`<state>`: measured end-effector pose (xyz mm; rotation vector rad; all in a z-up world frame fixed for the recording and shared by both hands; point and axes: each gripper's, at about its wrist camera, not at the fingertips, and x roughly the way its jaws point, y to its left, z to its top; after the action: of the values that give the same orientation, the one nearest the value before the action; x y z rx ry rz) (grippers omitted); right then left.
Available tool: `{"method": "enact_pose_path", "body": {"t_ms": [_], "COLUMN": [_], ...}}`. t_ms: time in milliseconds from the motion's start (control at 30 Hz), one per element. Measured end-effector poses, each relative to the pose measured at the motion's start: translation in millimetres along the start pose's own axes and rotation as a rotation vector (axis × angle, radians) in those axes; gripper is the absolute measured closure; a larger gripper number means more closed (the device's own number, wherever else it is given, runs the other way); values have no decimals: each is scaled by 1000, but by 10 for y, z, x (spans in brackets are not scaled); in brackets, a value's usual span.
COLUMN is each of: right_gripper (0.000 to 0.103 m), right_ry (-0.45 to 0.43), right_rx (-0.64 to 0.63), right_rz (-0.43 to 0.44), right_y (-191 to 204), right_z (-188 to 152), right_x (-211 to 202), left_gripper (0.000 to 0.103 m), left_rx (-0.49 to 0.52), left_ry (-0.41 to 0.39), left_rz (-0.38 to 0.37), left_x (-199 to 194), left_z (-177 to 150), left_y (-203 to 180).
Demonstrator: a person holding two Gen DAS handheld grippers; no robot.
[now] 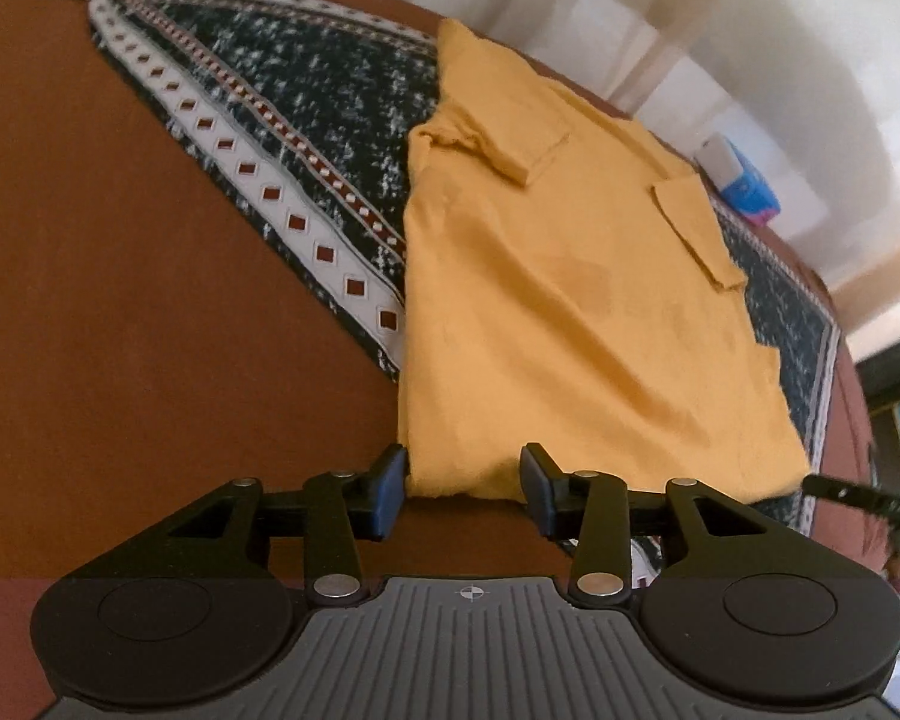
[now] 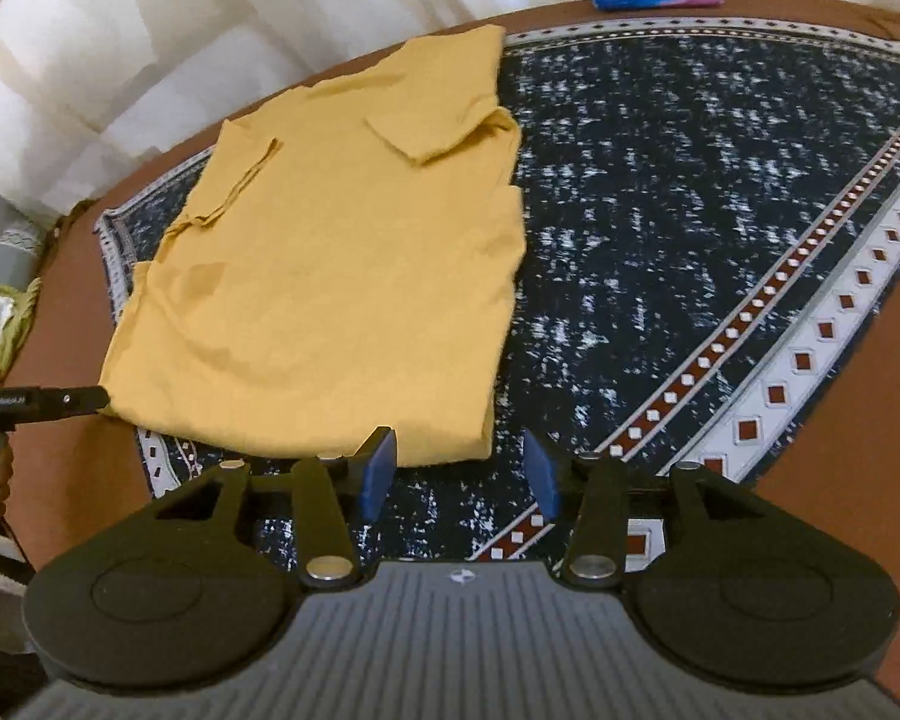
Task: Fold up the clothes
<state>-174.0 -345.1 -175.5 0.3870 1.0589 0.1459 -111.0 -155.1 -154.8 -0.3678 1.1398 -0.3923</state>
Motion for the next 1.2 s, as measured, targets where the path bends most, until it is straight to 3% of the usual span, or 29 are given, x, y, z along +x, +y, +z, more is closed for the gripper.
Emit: {"method": "enact_pose_path", "body": {"t_ms": [133, 167, 233, 300, 333, 533, 700, 967, 1200], "right_gripper": [52, 54, 67, 89, 94, 96, 96, 96, 96], "right_ry": [17, 25, 40, 57, 65, 95, 81, 13, -68], "right_rx": [-6, -5, 3, 13, 17, 52, 81, 154, 245], "right_rz": [41, 51, 72, 87, 97, 168, 231, 290, 297], "right_y": [-33, -44, -70, -92, -106, -183, -198, -225, -282], "right_z": [8, 8, 11, 23, 28, 119, 342, 997, 1639], "right_x": [54, 70, 105, 144, 162, 97, -90, -184, 59], "left_gripper": [59, 66, 87, 94, 96, 98, 98, 98, 99], "left_rx": [-32, -35, -31, -18, -13, -17, -50, -139, -144], "left_ry": [-11, -13, -16, -22, -26, -35, -72, -166, -285], "left_rz": [10, 12, 21, 30, 35, 28, -23, -91, -52], "left_x": [-12, -11, 2, 14, 16, -114, -315, -408, -172], "left_z": [-23, -27, -36, -37, -39, -19, 145, 720, 1334], "left_y": [5, 2, -17, -37, -47, -62, -84, -177, -244]}}
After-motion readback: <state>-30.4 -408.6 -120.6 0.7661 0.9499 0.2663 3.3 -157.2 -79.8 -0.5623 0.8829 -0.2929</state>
